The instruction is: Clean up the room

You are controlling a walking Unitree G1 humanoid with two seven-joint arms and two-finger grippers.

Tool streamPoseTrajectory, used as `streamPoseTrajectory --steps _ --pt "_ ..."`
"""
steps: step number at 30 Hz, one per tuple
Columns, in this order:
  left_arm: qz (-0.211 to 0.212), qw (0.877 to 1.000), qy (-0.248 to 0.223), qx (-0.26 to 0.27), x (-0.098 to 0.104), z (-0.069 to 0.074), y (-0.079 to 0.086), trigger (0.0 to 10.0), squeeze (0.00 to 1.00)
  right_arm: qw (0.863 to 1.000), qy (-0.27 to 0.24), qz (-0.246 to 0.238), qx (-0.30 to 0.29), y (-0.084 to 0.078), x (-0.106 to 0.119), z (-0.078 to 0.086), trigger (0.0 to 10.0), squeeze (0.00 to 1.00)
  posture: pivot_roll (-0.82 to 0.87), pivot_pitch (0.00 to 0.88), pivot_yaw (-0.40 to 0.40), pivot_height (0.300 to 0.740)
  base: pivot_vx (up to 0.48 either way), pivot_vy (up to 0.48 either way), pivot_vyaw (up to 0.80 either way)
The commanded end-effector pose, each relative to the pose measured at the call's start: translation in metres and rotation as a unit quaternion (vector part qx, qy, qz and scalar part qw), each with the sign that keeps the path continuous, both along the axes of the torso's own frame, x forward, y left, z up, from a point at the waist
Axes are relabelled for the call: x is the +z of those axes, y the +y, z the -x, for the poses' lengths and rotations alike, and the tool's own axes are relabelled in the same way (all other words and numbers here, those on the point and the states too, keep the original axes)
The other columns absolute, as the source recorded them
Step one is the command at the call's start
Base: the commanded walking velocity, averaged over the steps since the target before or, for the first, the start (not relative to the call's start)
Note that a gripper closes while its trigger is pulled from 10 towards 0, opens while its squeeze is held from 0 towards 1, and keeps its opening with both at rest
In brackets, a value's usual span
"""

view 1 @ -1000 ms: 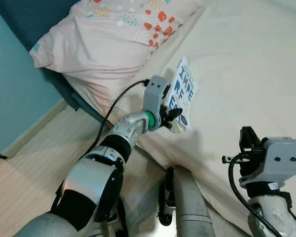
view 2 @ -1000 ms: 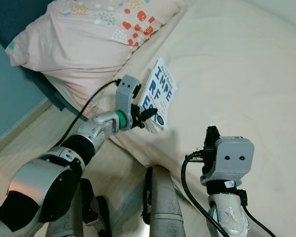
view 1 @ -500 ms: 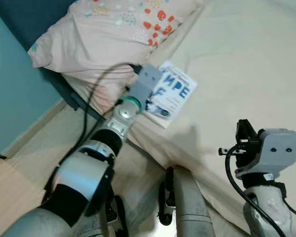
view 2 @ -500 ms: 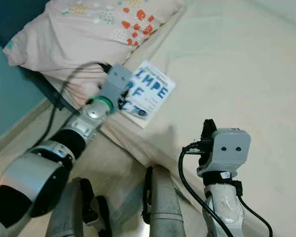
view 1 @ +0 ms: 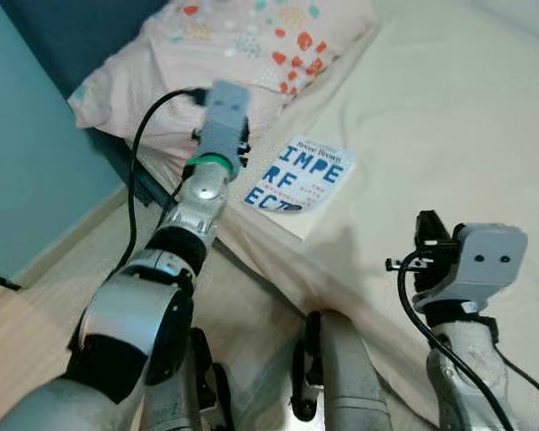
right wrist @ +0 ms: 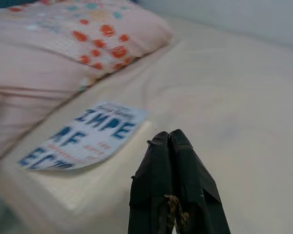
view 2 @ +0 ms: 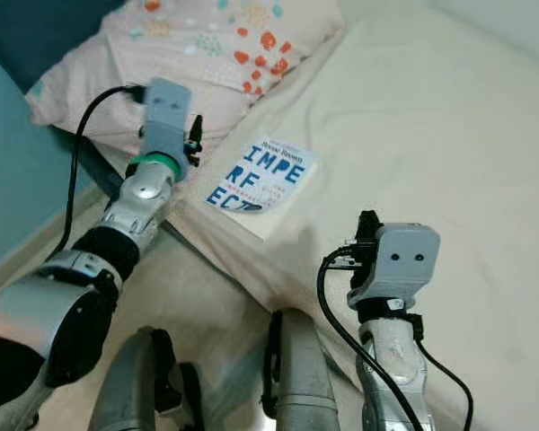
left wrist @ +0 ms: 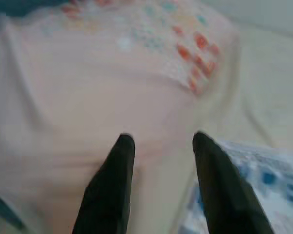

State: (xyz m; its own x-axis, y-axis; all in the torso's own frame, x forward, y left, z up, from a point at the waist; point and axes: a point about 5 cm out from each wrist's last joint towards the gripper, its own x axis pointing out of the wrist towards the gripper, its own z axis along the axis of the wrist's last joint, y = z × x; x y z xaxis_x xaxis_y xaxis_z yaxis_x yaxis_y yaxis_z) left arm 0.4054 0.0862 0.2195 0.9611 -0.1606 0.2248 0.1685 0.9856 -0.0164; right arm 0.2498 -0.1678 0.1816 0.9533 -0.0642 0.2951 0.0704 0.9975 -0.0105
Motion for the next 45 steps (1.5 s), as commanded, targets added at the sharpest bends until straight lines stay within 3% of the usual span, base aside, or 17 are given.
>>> streamPoseTrajectory --steps 1,2,3,5,6,7,8,9,16,20,24,36,45 --pt "-0.011 0.996 -0.009 -0.09 -0.015 0.02 -0.009 10.0 0.0 0.999 0.025 -0.03 0.019 0.005 -0.014 0.0 10.0 0.0 -0.13 0.194 0.055 0.615 0.0 0.0 0.0" --pt "-0.023 0.992 -0.02 -0.123 -0.017 0.031 -0.012 10.0 0.0 0.998 0.029 -0.041 0.025 0.006 -0.016 -0.001 10.0 0.0 -0.13 0.194 0.055 0.615 0.0 0.0 0.0" --pt "-0.023 0.992 -0.02 -0.123 -0.017 0.031 -0.012 10.0 0.0 0.998 0.029 -0.041 0.025 0.006 -0.016 -0.001 10.0 0.0 -0.13 0.194 0.055 0.615 0.0 0.0 0.0" --pt "-0.083 0.976 -0.05 -0.194 -0.02 0.074 -0.005 10.0 0.0 0.996 0.045 -0.065 0.037 0.01 -0.025 -0.005 10.0 0.0 -0.09 0.174 0.037 0.615 0.0 0.0 0.0" --pt "-0.122 0.97 -0.057 -0.201 -0.023 0.09 0.003 10.0 0.0 0.995 0.05 -0.071 0.039 0.01 -0.029 -0.007 10.0 0.0 -0.05 0.161 0.027 0.615 0.0 0.0 0.0" --pt "-0.147 0.966 -0.06 -0.205 -0.025 0.1 0.008 10.0 0.0 0.995 0.053 -0.074 0.04 0.01 -0.032 -0.009 10.0 0.0 -0.05 0.161 0.027 0.615 0.0 0.0 0.0" --pt "-0.147 0.966 -0.06 -0.205 -0.025 0.1 0.008 10.0 0.0 0.995 0.053 -0.074 0.04 0.01 -0.032 -0.009 10.0 0.0 -0.05 0.161 0.027 0.615 0.0 0.0 0.0" --pt "-0.167 0.967 -0.057 -0.185 -0.032 0.104 0.018 10.0 0.0 0.996 0.054 -0.064 0.036 0.007 -0.036 -0.01 10.0 0.0 -0.04 0.144 0.023 0.625 0.0 0.0 0.0" --pt "-0.157 0.977 -0.022 -0.146 -0.053 0.106 0.033 10.0 0.0 0.997 0.06 -0.039 0.022 0.001 -0.043 -0.013 10.0 0.0 -0.05 0.129 0.023 0.644 0.0 0.0 0.0" --pt "-0.117 0.985 0.025 -0.123 -0.055 0.11 0.04 10.0 0.0 0.997 0.068 -0.035 0.021 -0.002 -0.049 -0.012 10.0 0.0 -0.05 0.12 0.019 0.659 0.0 0.0 0.0" --pt "-0.125 0.987 0.039 -0.091 -0.052 0.109 0.044 10.0 0.0 0.996 0.077 -0.031 0.031 0.0 -0.058 -0.015 10.0 0.0 -0.04 0.121 0.008 0.679 0.0 0.0 0.0" --pt "-0.122 0.989 0.051 -0.061 -0.059 0.105 0.041 10.0 0.0 0.995 0.08 -0.022 0.046 0.004 -0.066 -0.018 10.0 0.0 -0.04 0.115 -0.018 0.738 0.0 0.0 0.0" --pt "-0.094 0.993 0.063 -0.035 -0.063 0.099 0.033 10.0 0.0 0.995 0.084 -0.018 0.05 0.004 -0.07 -0.018 10.0 0.0 -0.04 0.119 -0.02 0.74 0.0 0.0 0.0"
